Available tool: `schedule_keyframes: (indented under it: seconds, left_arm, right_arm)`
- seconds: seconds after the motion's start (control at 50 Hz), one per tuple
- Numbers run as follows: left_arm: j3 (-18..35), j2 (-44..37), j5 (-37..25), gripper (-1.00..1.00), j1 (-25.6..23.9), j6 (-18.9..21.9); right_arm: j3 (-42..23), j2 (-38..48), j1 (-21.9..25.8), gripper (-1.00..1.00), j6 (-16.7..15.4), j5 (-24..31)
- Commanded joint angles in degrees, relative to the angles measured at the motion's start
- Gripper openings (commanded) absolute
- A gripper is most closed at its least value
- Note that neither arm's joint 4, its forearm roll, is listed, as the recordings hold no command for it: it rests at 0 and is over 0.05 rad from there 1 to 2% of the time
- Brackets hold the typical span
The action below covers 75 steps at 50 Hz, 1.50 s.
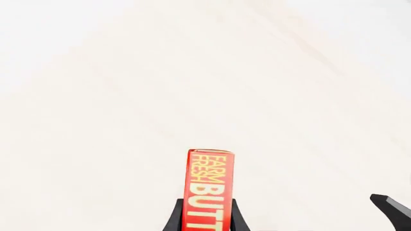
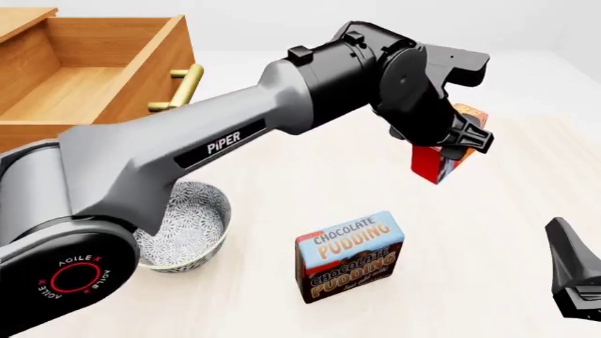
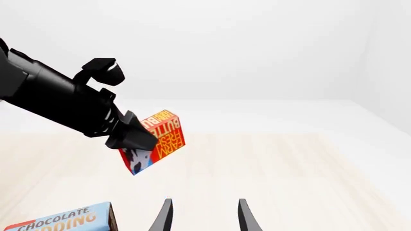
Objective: Put the butter at the back in the top drawer of the cabinet and close it.
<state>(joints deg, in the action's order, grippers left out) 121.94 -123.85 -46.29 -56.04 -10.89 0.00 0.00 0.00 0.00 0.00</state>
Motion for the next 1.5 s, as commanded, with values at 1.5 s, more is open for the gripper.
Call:
schedule_keyframes:
  seconds: [1.5]
  left_arm:
    - [-17.64,25.71,-2.5,-1.0,15.29,0.96]
  right_arm:
    - [0.0,0.0,0.0,1.0,0.0,0.0]
